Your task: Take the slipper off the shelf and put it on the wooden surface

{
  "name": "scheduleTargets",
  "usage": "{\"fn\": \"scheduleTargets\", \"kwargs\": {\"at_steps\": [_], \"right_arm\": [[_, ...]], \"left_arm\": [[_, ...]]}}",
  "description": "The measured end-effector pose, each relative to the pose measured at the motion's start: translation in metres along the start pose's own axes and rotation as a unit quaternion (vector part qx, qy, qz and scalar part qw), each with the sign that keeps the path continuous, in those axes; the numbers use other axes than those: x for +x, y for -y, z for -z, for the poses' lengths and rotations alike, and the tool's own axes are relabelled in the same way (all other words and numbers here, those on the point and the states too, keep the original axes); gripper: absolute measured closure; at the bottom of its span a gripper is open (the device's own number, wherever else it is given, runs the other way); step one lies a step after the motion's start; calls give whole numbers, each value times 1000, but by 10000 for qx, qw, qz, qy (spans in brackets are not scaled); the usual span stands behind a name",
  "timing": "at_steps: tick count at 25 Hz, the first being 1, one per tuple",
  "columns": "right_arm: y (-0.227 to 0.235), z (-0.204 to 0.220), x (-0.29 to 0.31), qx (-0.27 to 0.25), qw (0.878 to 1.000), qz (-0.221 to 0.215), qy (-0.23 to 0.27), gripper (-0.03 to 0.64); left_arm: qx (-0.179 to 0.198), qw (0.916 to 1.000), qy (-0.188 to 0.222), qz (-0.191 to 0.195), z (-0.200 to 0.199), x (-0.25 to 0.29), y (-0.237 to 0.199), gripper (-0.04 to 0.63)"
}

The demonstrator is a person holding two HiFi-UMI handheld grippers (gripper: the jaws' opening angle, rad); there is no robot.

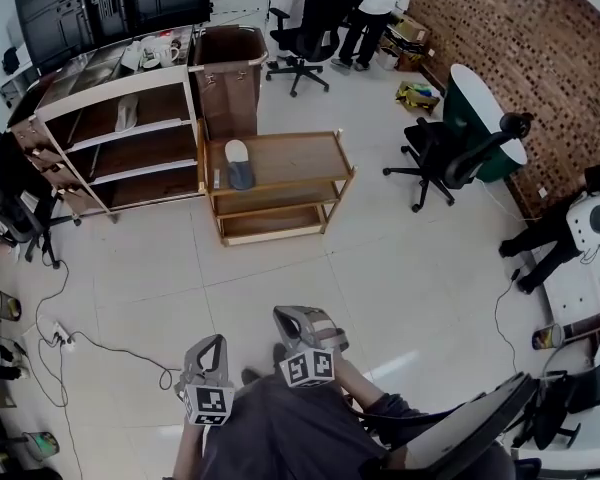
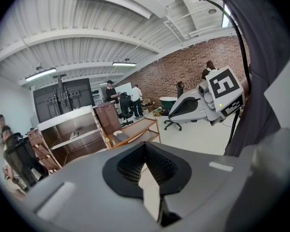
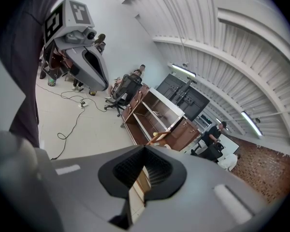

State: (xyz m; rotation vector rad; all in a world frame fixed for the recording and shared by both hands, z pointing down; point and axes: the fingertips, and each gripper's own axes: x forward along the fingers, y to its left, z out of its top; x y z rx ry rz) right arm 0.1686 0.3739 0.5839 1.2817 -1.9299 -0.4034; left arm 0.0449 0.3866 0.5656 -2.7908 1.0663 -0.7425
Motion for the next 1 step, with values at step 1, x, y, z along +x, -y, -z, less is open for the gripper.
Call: {"fn": "scheduleTargets", "kwargs": {"at_steps": [1], "right_arm": [[0,0,2,-12,10000,-5,2,615]], "left_arm": [[1,10000,1,-2,0,1,-1,580]]}}
